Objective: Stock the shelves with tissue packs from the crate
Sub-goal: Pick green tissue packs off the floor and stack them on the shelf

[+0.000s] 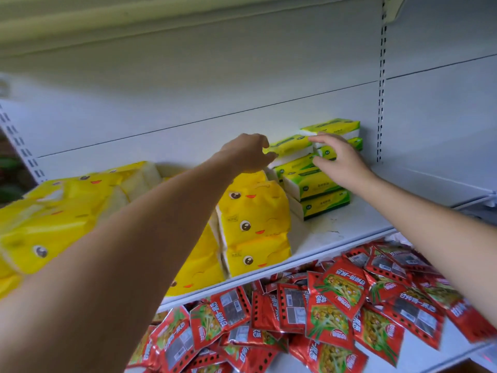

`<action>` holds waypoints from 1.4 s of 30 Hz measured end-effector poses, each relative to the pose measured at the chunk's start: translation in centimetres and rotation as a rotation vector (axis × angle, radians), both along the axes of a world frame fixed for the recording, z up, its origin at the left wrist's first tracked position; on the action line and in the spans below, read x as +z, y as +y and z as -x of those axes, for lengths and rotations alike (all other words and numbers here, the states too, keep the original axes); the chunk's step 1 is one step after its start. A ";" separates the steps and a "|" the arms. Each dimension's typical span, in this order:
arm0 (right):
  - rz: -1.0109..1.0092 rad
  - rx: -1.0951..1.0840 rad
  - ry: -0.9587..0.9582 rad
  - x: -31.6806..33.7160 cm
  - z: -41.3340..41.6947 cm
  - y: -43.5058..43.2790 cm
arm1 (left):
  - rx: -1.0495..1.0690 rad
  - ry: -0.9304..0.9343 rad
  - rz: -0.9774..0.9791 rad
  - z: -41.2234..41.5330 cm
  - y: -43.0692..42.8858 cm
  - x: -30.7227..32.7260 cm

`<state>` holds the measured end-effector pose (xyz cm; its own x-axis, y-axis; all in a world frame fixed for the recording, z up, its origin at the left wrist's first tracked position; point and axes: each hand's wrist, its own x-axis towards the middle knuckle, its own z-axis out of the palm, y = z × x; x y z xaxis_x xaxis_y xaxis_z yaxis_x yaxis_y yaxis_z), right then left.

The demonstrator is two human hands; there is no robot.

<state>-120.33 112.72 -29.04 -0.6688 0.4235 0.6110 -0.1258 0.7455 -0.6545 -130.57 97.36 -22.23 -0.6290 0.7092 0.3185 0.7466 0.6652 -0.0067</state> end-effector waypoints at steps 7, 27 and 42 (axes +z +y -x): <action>-0.116 0.122 -0.037 3.5 1.7 -11.0 | 0.013 0.066 -0.051 1.4 -10.5 2.6; -0.521 0.820 0.006 -0.1 10.3 -57.9 | 0.670 0.001 -0.187 10.4 -64.0 -7.1; -0.367 1.011 -0.656 -36.3 11.4 -74.4 | 1.060 -0.563 -0.125 4.1 -81.9 -42.9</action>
